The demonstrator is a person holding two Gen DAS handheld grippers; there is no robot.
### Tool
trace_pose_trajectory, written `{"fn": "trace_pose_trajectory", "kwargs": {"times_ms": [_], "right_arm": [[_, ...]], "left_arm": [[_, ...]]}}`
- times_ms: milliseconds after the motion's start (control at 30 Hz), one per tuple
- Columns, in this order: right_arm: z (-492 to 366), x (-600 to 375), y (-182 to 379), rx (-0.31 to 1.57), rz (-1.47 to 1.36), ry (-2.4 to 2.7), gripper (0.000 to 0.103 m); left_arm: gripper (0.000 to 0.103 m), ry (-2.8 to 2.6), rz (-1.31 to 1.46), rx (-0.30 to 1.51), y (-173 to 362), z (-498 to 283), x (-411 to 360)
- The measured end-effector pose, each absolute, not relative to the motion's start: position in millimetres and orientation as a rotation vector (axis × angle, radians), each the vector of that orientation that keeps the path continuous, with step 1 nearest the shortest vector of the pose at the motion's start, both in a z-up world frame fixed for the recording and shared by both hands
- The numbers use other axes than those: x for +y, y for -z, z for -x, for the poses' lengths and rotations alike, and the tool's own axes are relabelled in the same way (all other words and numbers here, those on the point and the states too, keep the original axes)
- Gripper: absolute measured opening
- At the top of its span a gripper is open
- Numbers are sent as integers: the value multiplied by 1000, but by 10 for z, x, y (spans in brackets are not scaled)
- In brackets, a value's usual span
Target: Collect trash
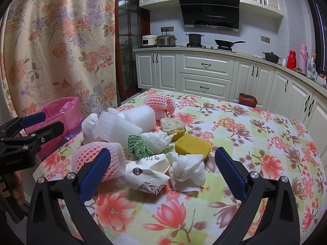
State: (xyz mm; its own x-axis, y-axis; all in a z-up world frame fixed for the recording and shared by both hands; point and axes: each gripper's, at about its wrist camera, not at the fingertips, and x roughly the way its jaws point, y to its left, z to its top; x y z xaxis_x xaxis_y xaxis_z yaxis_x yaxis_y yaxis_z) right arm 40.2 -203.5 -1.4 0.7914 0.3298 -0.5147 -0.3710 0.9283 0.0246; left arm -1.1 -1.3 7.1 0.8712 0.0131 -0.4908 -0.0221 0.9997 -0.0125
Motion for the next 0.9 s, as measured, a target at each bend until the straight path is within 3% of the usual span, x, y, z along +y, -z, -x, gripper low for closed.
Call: {"fn": "trace_pose_trajectory", "kwargs": {"times_ms": [900], "right_arm": [[-402,-2049,6,539,76,-375,98]], "left_arm": [[85,-20,18,511,-109,19,-3]]}}
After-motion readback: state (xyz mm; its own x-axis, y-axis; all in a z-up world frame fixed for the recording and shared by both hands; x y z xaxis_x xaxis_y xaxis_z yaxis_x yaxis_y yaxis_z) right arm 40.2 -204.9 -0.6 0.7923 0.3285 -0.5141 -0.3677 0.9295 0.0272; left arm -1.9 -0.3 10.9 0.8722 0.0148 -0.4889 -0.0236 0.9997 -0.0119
